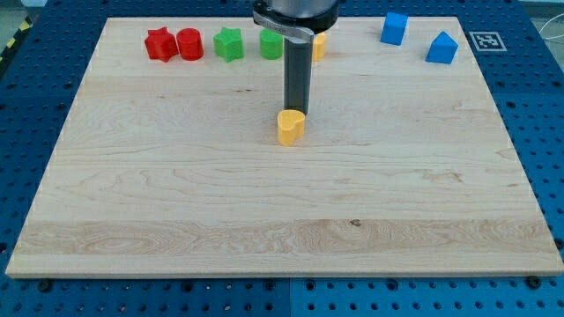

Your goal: Slide the yellow heart up a bit

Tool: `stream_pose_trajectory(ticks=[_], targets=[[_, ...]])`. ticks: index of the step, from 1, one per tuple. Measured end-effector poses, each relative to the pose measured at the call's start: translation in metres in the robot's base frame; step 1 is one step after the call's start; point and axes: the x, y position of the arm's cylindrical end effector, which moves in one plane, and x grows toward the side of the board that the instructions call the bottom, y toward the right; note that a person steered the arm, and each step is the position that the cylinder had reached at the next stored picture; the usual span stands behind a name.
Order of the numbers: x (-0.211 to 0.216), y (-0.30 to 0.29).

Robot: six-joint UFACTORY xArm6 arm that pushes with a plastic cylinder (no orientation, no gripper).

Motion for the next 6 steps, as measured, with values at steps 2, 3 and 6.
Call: stream_pose_trajectory(ticks=[2, 3, 6], targets=[[0.041, 0.034], [0.046, -0.006], [0.018, -0.064]])
